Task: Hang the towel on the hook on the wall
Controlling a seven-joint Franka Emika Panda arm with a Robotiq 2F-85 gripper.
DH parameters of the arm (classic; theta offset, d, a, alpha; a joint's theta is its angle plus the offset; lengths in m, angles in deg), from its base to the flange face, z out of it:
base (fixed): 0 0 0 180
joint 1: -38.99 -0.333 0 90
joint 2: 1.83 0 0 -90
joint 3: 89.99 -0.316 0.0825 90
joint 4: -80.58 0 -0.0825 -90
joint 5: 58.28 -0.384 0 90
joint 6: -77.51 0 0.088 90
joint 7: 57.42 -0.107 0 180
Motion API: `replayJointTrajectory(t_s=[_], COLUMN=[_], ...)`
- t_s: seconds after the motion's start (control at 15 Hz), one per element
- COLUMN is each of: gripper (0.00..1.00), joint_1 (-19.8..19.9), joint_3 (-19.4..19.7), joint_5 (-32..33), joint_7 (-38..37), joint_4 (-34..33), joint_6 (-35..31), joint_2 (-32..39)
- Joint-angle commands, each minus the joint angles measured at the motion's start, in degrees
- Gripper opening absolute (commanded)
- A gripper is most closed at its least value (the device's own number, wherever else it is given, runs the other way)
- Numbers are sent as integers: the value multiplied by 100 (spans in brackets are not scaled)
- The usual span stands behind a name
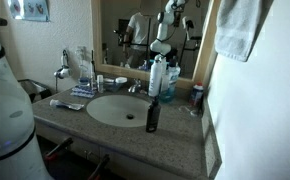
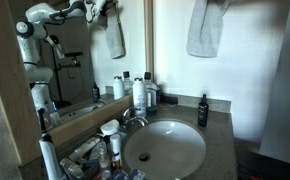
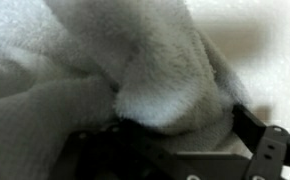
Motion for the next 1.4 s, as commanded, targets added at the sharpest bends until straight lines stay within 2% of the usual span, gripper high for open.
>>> replayJointTrajectory(t_s=[0.0, 1.33], gripper=[100, 100], joint_1=[-21, -154], joint_3=[1, -20], joint_5=[-230, -1344], joint_7=[319, 1699], joint_4=[68, -169], joint_6=[259, 1333], joint_2=[-110, -181])
